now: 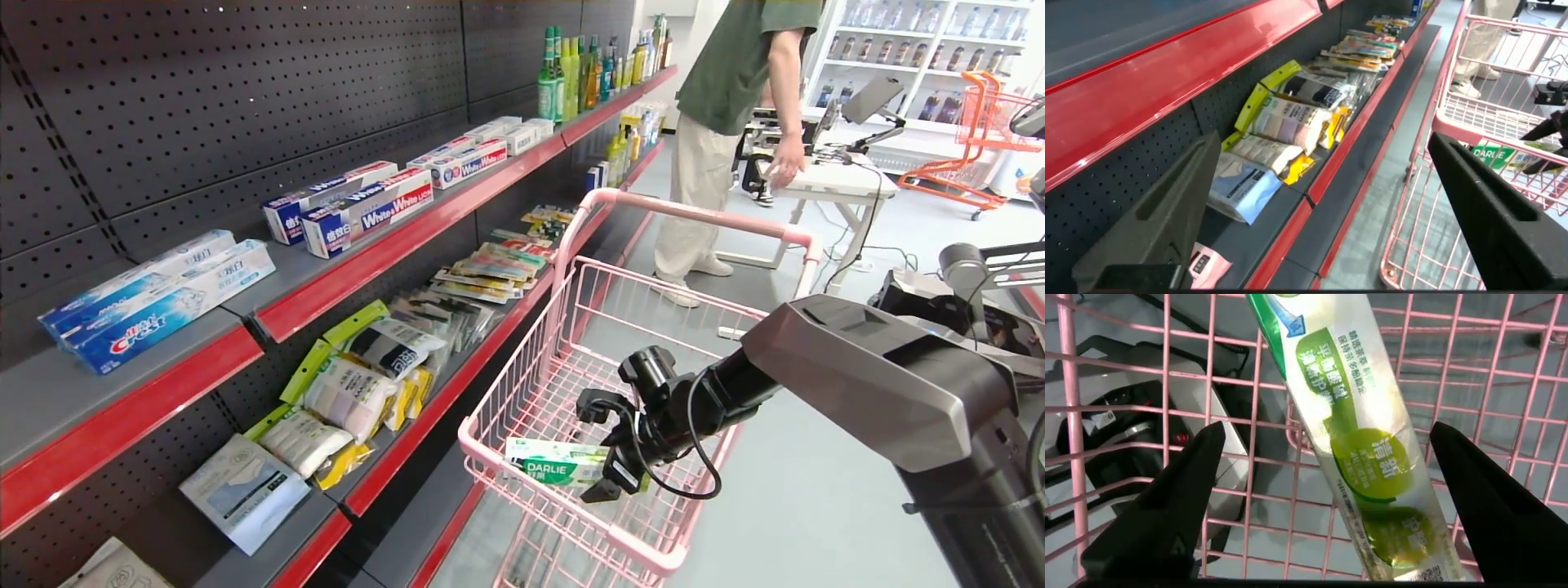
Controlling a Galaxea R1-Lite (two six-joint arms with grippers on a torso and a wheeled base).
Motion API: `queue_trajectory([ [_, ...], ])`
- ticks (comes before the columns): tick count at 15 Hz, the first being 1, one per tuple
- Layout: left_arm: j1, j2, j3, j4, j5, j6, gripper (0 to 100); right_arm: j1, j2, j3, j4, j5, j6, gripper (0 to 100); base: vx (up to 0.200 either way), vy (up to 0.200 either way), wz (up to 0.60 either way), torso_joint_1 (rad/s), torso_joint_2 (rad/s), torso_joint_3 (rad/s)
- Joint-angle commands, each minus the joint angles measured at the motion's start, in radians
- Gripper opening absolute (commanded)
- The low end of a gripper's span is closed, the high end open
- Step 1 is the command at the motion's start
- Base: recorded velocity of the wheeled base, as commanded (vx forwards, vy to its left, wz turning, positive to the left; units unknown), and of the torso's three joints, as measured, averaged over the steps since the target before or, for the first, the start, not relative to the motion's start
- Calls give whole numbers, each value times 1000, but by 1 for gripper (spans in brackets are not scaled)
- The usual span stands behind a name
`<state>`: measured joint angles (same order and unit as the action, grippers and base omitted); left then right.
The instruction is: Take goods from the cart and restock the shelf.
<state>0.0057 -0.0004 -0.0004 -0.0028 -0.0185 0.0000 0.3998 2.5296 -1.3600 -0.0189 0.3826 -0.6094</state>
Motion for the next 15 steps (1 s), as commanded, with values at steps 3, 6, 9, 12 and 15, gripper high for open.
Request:
queue_trajectory([
  [3, 0, 0, 0, 0, 0, 0, 100, 2, 25, -28, -4, 2, -4, 100, 0, 0, 0, 0, 0, 0],
  [6, 0, 0, 0, 0, 0, 0, 100, 8, 32, -48, -7, -4, -4, 100, 0, 0, 0, 0, 0, 0],
  [9, 0, 0, 0, 0, 0, -2, 100, 11, 37, -54, -6, 4, 2, 100, 0, 0, 0, 0, 0, 0],
  [12, 0, 0, 0, 0, 0, 0, 100, 11, 37, -56, -6, -1, 11, 100, 0, 0, 0, 0, 0, 0],
  [15, 0, 0, 0, 0, 0, 0, 100, 11, 37, -51, -6, -1, 11, 100, 0, 0, 0, -38, 94, 56],
])
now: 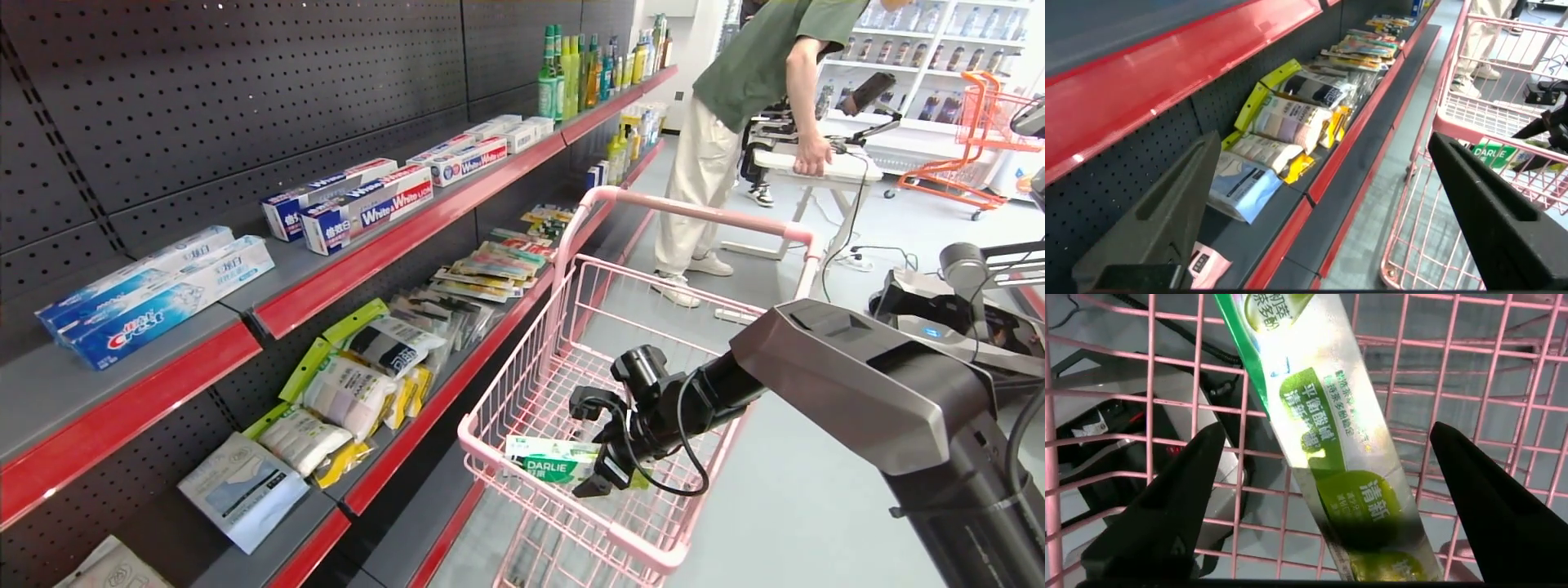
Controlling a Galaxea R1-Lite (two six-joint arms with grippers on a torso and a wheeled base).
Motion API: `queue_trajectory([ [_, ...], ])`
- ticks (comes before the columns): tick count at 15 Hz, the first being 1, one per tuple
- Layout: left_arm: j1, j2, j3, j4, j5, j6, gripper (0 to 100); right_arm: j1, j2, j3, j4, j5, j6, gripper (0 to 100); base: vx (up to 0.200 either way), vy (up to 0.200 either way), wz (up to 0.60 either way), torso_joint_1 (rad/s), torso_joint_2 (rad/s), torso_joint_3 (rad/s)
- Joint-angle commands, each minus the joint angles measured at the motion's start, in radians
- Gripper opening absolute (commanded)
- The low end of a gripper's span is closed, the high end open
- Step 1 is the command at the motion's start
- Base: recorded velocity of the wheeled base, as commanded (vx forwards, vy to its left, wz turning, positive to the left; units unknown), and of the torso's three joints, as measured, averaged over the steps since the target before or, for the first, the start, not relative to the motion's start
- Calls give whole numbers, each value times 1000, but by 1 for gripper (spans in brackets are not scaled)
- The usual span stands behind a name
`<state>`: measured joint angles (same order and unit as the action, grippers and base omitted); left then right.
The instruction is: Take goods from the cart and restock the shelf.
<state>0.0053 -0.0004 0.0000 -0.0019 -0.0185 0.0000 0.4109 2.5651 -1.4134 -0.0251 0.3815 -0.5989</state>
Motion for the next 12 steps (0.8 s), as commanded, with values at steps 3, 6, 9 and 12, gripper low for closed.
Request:
queue_trajectory([
  [3, 1, 0, 0, -1, 0, 0, 100, -1, 0, 5, -1, 2, -1, 100, 0, 0, 0, -56, 142, 85],
  [6, 1, 0, 0, -1, 0, 0, 100, 0, 0, -1, -30, 4, 1, 100, 0, 0, 0, -6, 17, 11],
  [9, 1, 0, 0, -1, 0, 0, 100, 0, 1, -1, -41, 4, 1, 100, 0, 0, 0, 0, 0, 0],
  [12, 1, 0, 0, -1, 0, 0, 100, 0, 1, 7, -38, 2, -9, 100, 0, 0, 0, 0, 0, 0],
])
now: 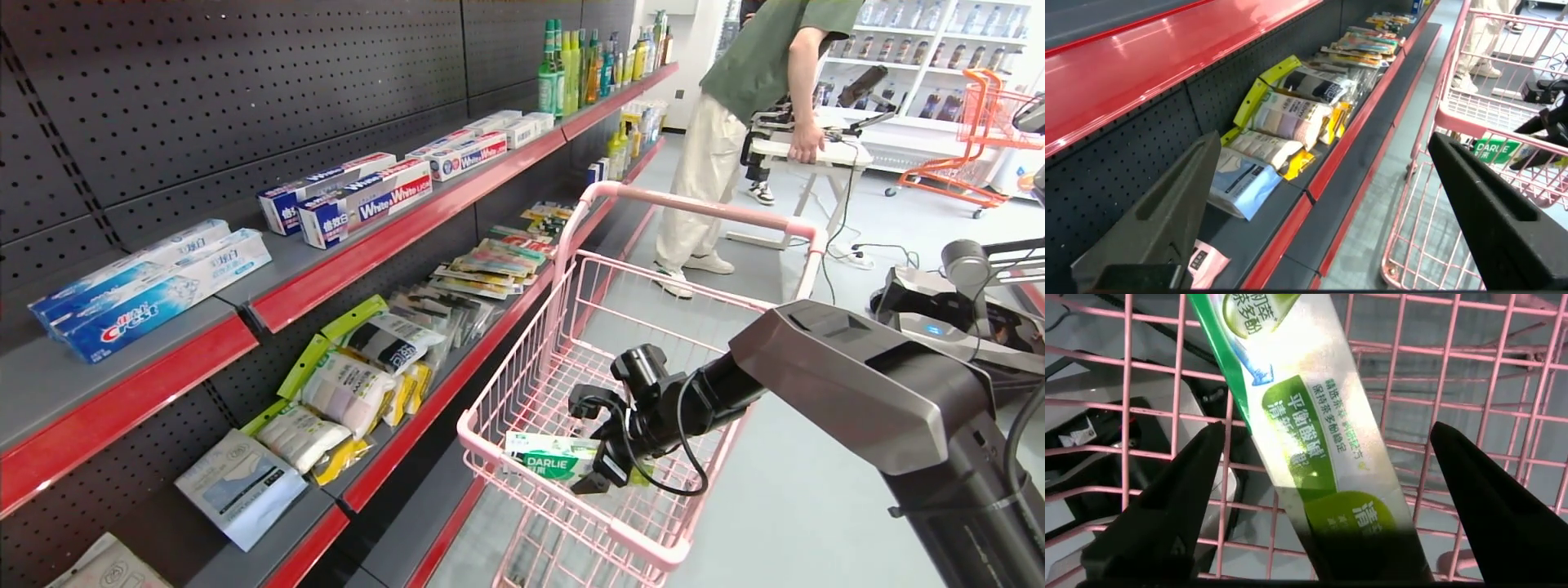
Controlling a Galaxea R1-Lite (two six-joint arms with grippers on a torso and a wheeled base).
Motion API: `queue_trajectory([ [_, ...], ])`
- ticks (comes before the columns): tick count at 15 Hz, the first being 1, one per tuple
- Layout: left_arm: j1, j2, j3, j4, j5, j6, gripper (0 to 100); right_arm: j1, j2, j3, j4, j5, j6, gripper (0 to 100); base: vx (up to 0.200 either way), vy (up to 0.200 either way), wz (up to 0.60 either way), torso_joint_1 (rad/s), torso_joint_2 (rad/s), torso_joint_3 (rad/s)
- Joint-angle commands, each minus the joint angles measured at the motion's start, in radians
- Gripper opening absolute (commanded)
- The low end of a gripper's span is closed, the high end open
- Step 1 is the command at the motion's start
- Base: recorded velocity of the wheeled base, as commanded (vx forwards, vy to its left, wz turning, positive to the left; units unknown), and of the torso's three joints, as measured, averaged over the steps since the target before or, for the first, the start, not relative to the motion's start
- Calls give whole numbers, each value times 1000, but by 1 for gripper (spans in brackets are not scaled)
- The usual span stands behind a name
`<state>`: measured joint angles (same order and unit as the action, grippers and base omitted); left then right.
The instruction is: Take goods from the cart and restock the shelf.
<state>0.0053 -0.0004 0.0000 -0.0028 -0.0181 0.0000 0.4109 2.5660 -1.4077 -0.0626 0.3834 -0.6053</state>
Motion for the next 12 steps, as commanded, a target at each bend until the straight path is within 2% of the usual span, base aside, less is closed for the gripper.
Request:
queue_trajectory([
  [1, 1, 0, 0, 0, 0, 0, 100, 0, 0, 3, 1, -6, -7, 100, 0, 0, 0, 0, 0, 0],
  [8, 1, 0, 0, 0, 0, -2, 100, 5, 0, 3, 10, -8, -8, 100, 0, 0, 0, 0, 0, 0],
  [9, 1, 0, 0, 0, 0, 0, 100, 5, 0, 3, 12, -8, -7, 0, 0, 0, 0, 0, 0, 0],
  [12, 1, 0, 0, 0, 0, 0, 100, 5, -1, 1, 43, -11, 9, 0, 0, 0, 0, 0, 0, 0],
])
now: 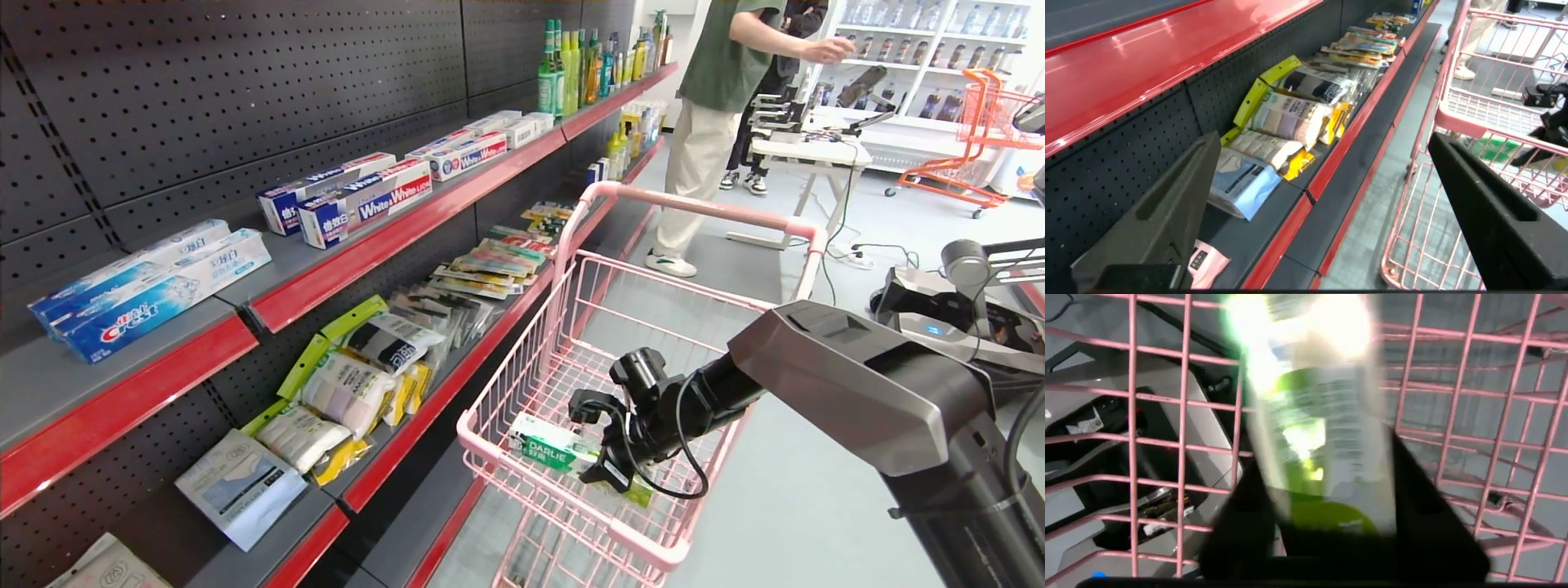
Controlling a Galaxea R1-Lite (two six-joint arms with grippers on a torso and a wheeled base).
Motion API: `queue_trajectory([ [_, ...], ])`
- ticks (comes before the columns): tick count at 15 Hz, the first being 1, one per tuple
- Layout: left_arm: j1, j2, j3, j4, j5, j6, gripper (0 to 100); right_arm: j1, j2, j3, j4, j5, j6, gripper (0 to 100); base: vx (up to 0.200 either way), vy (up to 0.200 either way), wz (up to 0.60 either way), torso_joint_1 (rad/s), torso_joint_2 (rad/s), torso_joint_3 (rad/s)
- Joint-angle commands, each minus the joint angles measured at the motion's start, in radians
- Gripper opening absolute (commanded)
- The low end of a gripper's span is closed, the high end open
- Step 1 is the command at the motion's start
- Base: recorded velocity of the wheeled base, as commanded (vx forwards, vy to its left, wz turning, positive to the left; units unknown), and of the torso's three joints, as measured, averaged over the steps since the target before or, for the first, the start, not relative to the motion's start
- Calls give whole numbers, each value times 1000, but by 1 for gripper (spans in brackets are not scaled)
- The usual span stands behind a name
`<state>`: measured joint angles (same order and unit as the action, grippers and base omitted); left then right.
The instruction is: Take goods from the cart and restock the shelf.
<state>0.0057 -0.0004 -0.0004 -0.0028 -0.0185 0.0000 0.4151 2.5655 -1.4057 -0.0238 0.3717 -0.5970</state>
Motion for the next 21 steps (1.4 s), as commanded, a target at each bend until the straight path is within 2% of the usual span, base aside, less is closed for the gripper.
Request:
queue_trajectory([
  [1, 0, 0, 0, 0, 0, 0, 100, 1, -1, -1, 12, 0, 13, 0, 0, 0, 0, 0, 0, 0],
  [5, 0, 0, 0, 0, 0, 0, 100, -2, -27, 16, 1, -7, 97, 0, 0, 0, 0, 0, 0, 0],
  [8, 0, 0, 0, 0, 0, 0, 100, -21, -96, -1, -2, -40, 181, 0, 0, 0, 0, 0, 0, 0],
  [9, 0, 0, 0, 0, 0, 0, 100, -29, -130, -2, -4, -74, 255, 0, 0, 0, 0, 0, 0, 0],
  [10, 0, 0, 0, 0, 0, 0, 100, -29, -130, -4, -4, -77, 260, 0, 0, 0, 0, 0, 0, 0],
  [11, 0, 0, 0, 0, 0, 0, 100, -36, -177, -2, -4, -135, 370, 0, 0, 0, 0, 0, 0, 0],
  [16, 0, 0, 0, 0, 0, 0, 100, -52, -381, 19, -2, -353, 637, 0, 0, 0, 0, 0, 0, 0],
  [19, 0, 0, 0, 0, 0, 0, 100, -65, -541, 113, 7, -451, 672, 0, 0, 0, 0, 0, 0, 0],
  [21, 0, 0, 0, 0, 0, 0, 100, -65, -743, 272, 44, -502, 692, 0, 0, 0, 0, 0, 0, 0],
])
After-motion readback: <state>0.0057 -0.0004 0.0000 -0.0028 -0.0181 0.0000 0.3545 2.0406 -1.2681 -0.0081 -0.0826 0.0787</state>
